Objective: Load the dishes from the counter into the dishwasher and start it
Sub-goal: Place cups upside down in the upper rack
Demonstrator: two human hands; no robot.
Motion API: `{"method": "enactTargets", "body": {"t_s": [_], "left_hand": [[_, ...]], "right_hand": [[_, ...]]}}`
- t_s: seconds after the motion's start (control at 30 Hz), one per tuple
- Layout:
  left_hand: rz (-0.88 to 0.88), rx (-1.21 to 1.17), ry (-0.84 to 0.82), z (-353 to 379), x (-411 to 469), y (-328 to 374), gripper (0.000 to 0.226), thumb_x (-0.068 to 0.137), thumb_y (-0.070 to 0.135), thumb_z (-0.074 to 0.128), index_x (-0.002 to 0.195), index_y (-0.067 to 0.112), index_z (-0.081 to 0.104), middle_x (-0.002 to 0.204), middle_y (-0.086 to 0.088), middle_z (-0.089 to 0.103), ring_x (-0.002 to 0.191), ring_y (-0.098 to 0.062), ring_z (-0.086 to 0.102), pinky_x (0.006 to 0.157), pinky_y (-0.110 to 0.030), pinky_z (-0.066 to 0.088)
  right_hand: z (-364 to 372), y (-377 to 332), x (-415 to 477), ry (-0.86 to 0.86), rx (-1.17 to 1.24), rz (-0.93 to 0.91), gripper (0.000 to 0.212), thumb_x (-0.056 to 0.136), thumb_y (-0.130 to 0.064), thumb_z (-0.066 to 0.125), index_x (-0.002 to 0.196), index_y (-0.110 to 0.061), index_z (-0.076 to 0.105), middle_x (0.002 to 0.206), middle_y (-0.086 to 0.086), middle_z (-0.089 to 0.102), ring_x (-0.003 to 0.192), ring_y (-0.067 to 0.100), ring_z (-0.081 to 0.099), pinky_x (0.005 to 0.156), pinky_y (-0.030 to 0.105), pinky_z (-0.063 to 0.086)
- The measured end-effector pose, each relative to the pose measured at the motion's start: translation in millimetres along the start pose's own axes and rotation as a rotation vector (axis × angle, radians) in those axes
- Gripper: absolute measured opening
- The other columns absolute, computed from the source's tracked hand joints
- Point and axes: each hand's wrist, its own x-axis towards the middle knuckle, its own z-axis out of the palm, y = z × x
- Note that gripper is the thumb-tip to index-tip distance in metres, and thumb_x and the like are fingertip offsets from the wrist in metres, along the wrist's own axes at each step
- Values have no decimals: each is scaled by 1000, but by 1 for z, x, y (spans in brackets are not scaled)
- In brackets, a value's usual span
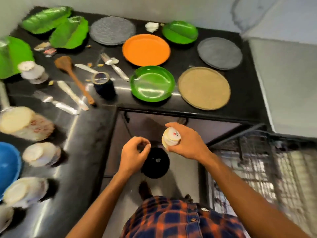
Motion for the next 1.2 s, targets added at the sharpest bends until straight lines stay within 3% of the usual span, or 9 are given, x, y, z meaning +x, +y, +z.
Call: {"method": "enactTargets", "body": {"t_s": [0.13, 0.27, 0.4, 0.47, 0.57, 0.83, 0.97, 1.1, 1.2], "left_hand": [[-34, -52, -238, 82, -7, 24, 8, 82, 29, 66, 81, 22, 70, 80, 8, 69, 75, -5, 64, 74, -27, 51], [13, 27, -465, 161, -21, 57, 7, 86, 23, 71, 80, 25, 68, 78, 10, 69, 82, 5, 63, 67, -6, 41], [24, 56, -620, 256, -46, 100, 17, 87, 13, 74, 80, 28, 69, 80, 17, 70, 81, 5, 64, 68, -5, 43], [-7, 44, -634, 263, -47, 106, 25, 87, 10, 73, 76, 32, 67, 81, 27, 68, 77, 8, 63, 68, -4, 43], [-67, 45, -667, 326, -66, 138, 22, 88, 10, 72, 78, 28, 68, 74, 14, 70, 74, 10, 62, 65, -5, 43], [-199, 40, -642, 427, -61, 183, 24, 88, 9, 72, 78, 30, 66, 75, 8, 66, 68, -7, 59, 71, -24, 47], [-344, -18, -581, 462, -18, 192, 12, 93, 15, 69, 103, 21, 65, 85, -1, 62, 76, -19, 60, 72, -36, 53], [-513, -154, -579, 498, 24, 201, 38, 96, 14, 65, 131, 15, 52, 90, -6, 57, 75, -13, 57, 68, -29, 52], [-528, -211, -608, 525, 39, 194, 59, 94, 12, 68, 146, 13, 41, 110, -10, 63, 93, -18, 61, 76, -33, 53]], "right_hand": [[-21, 84, -72, 96, 45, 252, 79, 63, -42, 80, 136, -43, 49, 133, -15, 61, 119, 14, 60, 99, 37, 50], [-41, 161, -155, 187, 80, 449, 77, 69, -33, 85, 139, -35, 54, 132, -4, 63, 117, 21, 61, 93, 29, 47], [-67, 245, -240, 294, 190, 642, 79, 64, -32, 88, 135, -40, 54, 124, -9, 65, 111, 18, 62, 92, 30, 50], [-64, 251, -245, 343, 232, 666, 80, 62, -36, 88, 131, -45, 50, 119, -12, 64, 108, 17, 62, 91, 36, 53], [-77, 299, -275, 426, 370, 743, 87, 61, -35, 92, 132, -44, 44, 118, -6, 62, 104, 20, 61, 88, 39, 55], [-80, 383, -264, 441, 458, 806, 80, 62, -27, 92, 123, -38, 41, 109, -4, 63, 98, 23, 65, 81, 46, 60], [-87, 416, -215, 447, 496, 766, 78, 68, -20, 90, 129, -30, 42, 111, -1, 64, 99, 23, 67, 81, 44, 61], [-90, 458, -159, 451, 419, 711, 74, 74, -12, 85, 135, -24, 45, 109, -3, 65, 97, 21, 67, 76, 36, 61], [-85, 488, -121, 411, 326, 696, 74, 76, -6, 81, 135, -27, 41, 121, 5, 65, 106, 28, 65, 86, 42, 59]]}}
